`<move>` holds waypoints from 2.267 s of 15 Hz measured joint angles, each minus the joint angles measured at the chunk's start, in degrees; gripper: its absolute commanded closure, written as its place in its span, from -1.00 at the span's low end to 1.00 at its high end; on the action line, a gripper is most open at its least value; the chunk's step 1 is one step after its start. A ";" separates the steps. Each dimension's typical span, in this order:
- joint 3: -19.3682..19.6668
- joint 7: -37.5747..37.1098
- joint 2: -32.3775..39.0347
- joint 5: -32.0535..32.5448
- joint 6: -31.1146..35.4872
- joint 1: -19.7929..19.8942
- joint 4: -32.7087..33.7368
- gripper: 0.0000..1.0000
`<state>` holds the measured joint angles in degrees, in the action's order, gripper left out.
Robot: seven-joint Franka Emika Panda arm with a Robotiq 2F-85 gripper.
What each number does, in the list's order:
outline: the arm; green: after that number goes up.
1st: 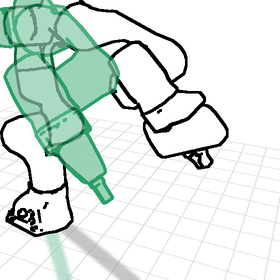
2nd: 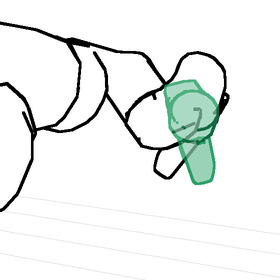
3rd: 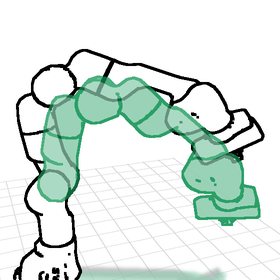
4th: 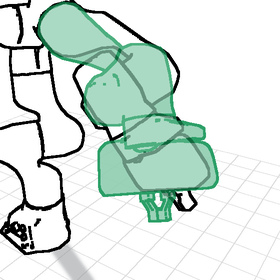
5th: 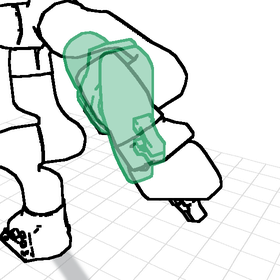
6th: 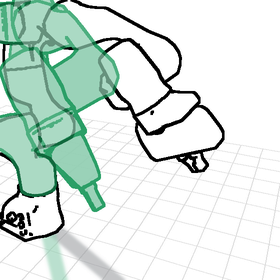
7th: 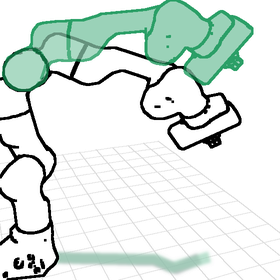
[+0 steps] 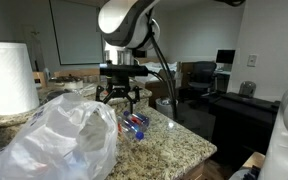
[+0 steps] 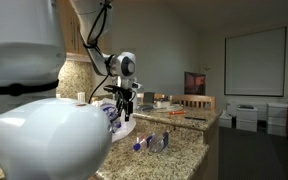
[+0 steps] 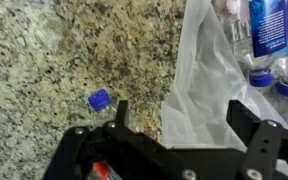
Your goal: Put the plastic bottles in the plastic bag
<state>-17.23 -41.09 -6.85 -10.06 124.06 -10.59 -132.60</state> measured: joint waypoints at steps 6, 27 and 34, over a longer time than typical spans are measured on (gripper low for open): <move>-0.05 -0.93 -1.66 0.00 -0.63 -0.59 0.26 -1.00; 2.71 2.13 -7.58 10.98 -1.39 0.06 -14.30 -1.00; 3.25 8.39 -8.68 10.98 0.20 0.02 -14.29 -1.00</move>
<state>-13.98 -32.70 -15.53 0.92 124.26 -10.57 -146.89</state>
